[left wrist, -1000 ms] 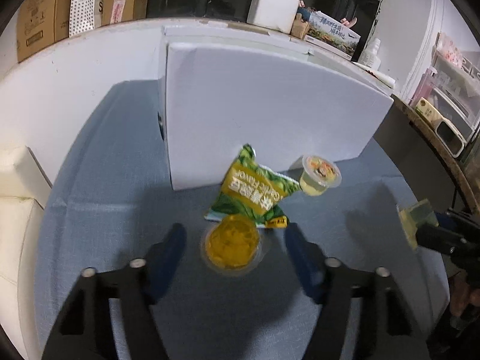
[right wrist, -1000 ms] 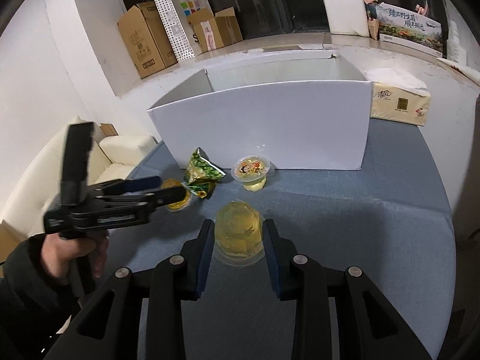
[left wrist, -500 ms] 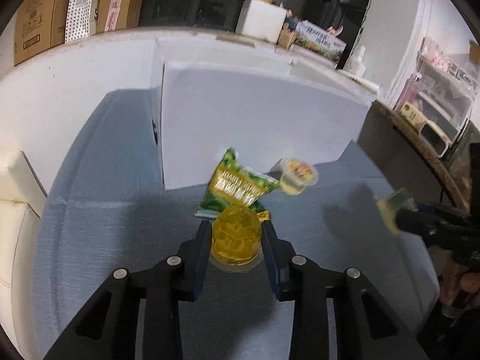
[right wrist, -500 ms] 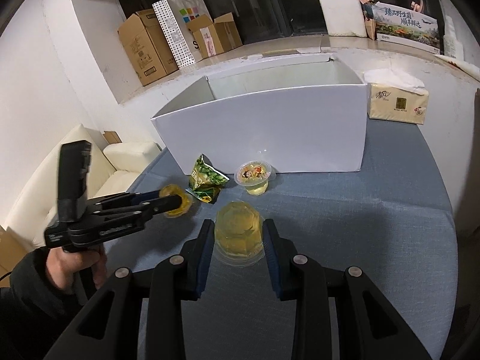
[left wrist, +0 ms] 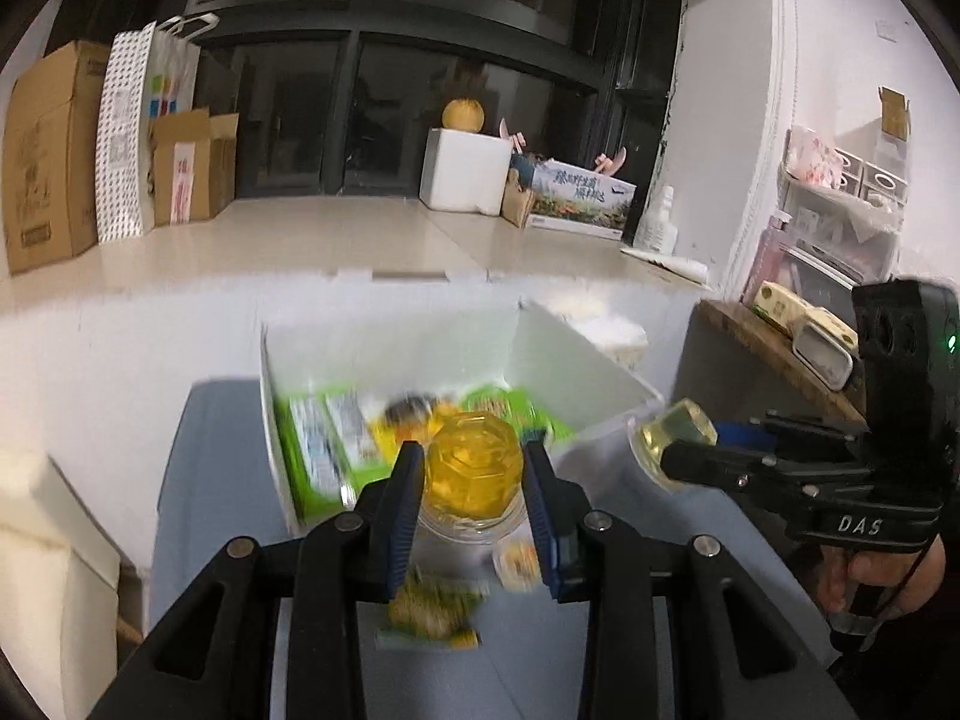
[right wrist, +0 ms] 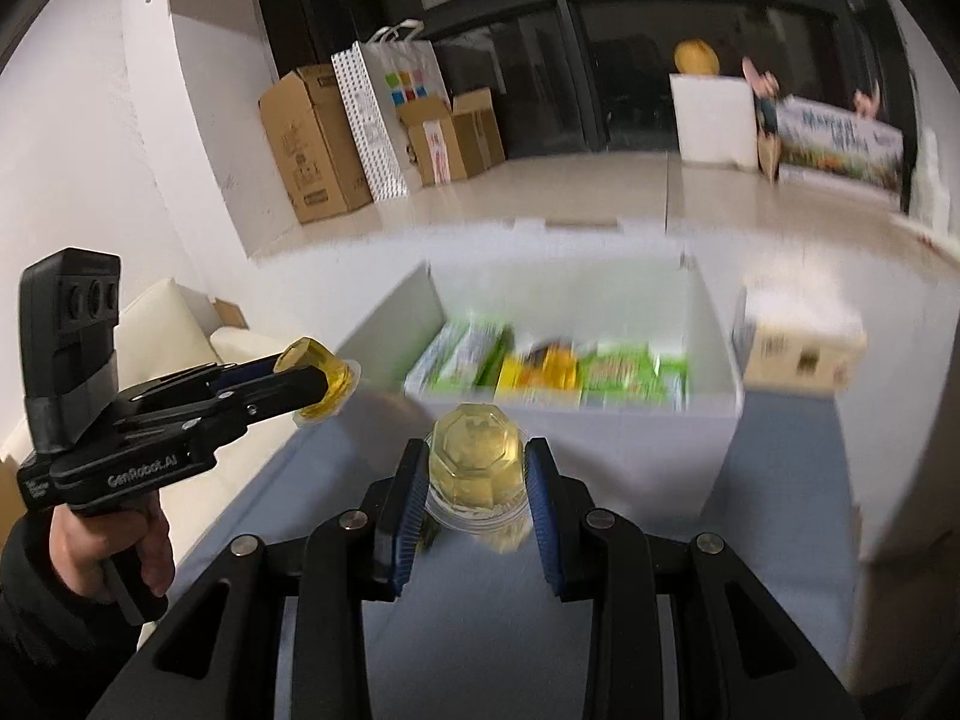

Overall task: Organize snacks
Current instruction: 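Carry both jelly cups into the white box and open both tools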

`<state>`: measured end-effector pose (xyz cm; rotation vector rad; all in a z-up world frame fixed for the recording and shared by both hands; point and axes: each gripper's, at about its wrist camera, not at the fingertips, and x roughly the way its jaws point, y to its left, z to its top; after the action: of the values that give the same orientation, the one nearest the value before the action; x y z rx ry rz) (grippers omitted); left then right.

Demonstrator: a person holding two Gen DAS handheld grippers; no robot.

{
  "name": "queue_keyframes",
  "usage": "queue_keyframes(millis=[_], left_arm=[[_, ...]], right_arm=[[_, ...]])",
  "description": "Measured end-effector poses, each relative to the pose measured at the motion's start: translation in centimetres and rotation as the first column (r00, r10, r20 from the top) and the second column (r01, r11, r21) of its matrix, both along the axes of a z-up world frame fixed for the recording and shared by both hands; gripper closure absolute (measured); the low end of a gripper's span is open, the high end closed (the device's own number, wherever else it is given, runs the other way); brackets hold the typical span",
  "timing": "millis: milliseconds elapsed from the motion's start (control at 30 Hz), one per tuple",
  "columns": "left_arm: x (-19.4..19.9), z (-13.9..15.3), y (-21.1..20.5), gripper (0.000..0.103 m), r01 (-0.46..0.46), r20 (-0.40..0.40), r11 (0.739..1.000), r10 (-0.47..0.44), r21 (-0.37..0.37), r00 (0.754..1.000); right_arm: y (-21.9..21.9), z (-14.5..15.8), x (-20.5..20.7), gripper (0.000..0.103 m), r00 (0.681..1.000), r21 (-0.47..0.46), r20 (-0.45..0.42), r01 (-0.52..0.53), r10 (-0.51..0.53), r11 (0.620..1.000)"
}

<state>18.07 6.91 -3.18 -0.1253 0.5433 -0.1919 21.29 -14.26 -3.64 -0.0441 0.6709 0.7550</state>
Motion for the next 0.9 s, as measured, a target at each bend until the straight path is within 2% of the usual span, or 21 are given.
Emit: queue_keyframes(millis=[200, 267, 333, 433, 467, 500, 533, 567, 600, 733, 900], left_arm=[[5.9, 0.8, 0.6, 0.066, -0.029, -0.024, 1.000, 0.029, 0.012, 0.999], [7.1, 0.2, 0.9, 0.066, -0.038, -0.043, 0.999, 0.039, 0.012, 0.998], [7.9, -0.5, 1.0, 0.066, -0.054, -0.061, 0.998, 0.055, 0.019, 0.997], [8.5, -1.6, 1.2, 0.065, -0.080, -0.092, 0.996, 0.083, 0.038, 0.992], [8.6, -1.8, 1.3, 0.061, -0.095, -0.099, 0.994, 0.099, 0.046, 0.990], [8.6, -2.0, 1.5, 0.045, -0.110, -0.101, 0.993, 0.114, 0.046, 0.988], [8.5, -2.1, 1.7, 0.032, -0.123, -0.103, 0.991, 0.127, 0.043, 0.987], [8.4, -2.1, 1.8, 0.008, -0.133, -0.102, 0.990, 0.136, 0.041, 0.985], [8.1, -1.9, 1.9, 0.000, -0.136, -0.089, 0.990, 0.139, 0.041, 0.986], [7.0, -1.3, 1.5, 0.000, -0.113, -0.073, 0.992, 0.117, 0.053, 0.990], [5.0, -0.5, 1.2, 0.000, -0.098, -0.063, 0.994, 0.101, 0.044, 0.993]], right_arm=[[2.2, 3.1, 6.1, 0.067, 0.999, 0.006, 0.026, 0.027, -0.027, 1.000], [2.8, 3.0, 8.2, 0.068, 0.999, 0.008, 0.019, 0.029, -0.029, 1.000], [3.6, 2.2, 10.0, 0.067, 0.999, -0.028, -0.014, 0.051, -0.051, 0.998], [4.0, 1.0, 11.1, 0.067, 0.997, -0.046, -0.032, 0.068, -0.069, 0.997], [4.1, 0.5, 11.4, 0.067, 0.996, -0.059, -0.032, 0.079, -0.081, 0.995], [4.1, 0.1, 11.6, 0.061, 0.994, -0.072, -0.029, 0.100, -0.102, 0.992], [4.0, -0.2, 11.7, 0.034, 0.992, -0.081, -0.028, 0.124, -0.127, 0.989], [3.8, -0.3, 11.8, 0.019, 0.990, -0.083, -0.030, 0.134, -0.137, 0.987], [3.7, -0.5, 11.8, 0.007, 0.989, -0.077, -0.030, 0.142, -0.145, 0.987], [3.1, -0.1, 11.2, 0.007, 0.984, -0.076, -0.003, 0.176, -0.177, 0.981], [2.1, 1.2, 8.8, 0.007, 0.987, -0.053, 0.002, 0.162, -0.162, 0.985]])
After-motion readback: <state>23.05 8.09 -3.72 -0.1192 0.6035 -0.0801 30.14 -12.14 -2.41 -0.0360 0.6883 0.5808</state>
